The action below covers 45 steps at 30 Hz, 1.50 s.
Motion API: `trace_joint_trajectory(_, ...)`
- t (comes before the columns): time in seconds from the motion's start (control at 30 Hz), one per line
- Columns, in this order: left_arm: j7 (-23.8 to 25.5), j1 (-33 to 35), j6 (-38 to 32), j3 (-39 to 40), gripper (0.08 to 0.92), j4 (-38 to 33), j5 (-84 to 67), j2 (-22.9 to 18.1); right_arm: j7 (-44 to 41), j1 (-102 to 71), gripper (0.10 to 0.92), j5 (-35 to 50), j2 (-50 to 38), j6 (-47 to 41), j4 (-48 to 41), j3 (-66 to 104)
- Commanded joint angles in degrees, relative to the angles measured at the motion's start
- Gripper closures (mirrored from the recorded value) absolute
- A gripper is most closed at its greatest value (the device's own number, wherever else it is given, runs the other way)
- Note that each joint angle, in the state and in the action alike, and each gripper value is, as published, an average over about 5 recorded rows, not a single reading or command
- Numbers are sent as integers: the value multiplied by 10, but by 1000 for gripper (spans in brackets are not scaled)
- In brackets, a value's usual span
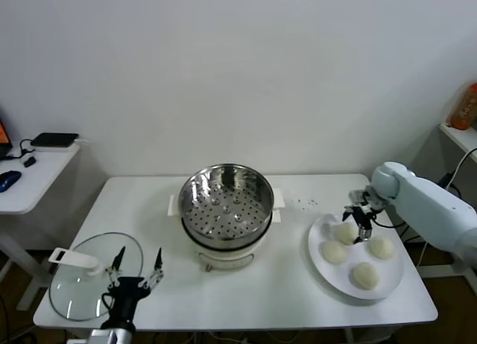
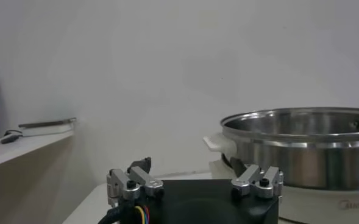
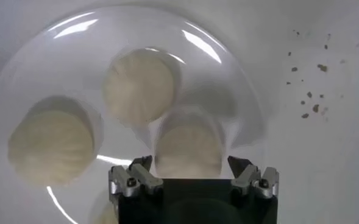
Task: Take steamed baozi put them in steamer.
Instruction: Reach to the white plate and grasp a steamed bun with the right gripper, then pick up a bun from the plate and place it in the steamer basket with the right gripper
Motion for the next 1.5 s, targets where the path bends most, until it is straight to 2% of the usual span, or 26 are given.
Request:
trace_joint_trajectory(0.03, 0, 0, 0, 1, 177, 1, 0, 0, 1, -5, 203, -12, 11, 8, -13, 11)
trace_joint_trajectory(0.13, 1, 0, -1, 2, 177, 2, 1, 0, 0, -6, 208, -12, 12, 7, -15, 13)
trace_joint_trajectory(0.3, 1, 1, -2, 2, 177, 1, 1, 0, -5, -8, 281, -13, 10, 6, -15, 13)
trace_joint_trajectory(0.5, 1, 0, -2, 1, 177, 3, 0, 1, -7, -14, 331, -15, 7, 6, -14, 21)
trace_joint_trajectory(0.9, 0, 2, -4, 2, 177, 4, 0, -1, -9, 15, 347, 4, 2, 9, -2, 10)
trace_joint_trajectory(1.2, 0, 1, -4, 2, 177, 4, 1, -1, -24, 167, 347, 58, -21, 42, 102, -101)
trace_joint_trajectory(1.5, 0, 3, -1, 3, 177, -2, 4, -1, -43, 340, 347, 18, 30, 144, 225, -176)
